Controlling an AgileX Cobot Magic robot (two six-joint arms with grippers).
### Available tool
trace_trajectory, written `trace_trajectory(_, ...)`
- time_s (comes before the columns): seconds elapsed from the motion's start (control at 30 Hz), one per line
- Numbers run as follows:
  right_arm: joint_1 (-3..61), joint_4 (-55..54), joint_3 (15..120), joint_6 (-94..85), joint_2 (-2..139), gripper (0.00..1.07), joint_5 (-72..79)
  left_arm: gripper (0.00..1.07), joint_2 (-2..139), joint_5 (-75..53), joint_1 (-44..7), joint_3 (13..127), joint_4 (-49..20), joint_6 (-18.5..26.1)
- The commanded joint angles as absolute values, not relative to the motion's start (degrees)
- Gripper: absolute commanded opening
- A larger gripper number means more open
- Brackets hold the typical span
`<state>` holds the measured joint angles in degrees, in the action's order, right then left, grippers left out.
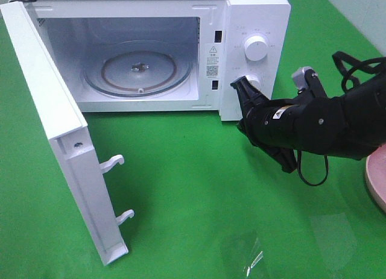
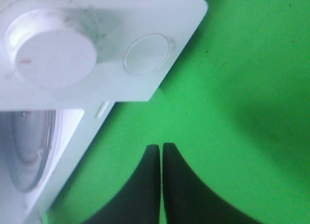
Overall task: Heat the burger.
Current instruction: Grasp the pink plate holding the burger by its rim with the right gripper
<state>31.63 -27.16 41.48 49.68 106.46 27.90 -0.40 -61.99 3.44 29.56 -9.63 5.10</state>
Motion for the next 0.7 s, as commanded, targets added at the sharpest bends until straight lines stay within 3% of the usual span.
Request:
trace_trajectory(0.03,31.3,-23.9,41.3,38.0,102.5,0.02,19.4,0.98,-1.2,-61.4,3.3,29.5,-9.9,4.9)
trace_trajectory(0.5,31.3,-23.0,42.1,12.3,96.8,0.04,-4.1,0.98,-1.2,-61.4,3.3,29.5,-9.9,4.9)
trace_trajectory(0.7,31.3,-12.8,45.3,10.4,94.3,0.06,-18.2,0.98,-1.2,-61.4,3.3,29.5,-9.9,4.9)
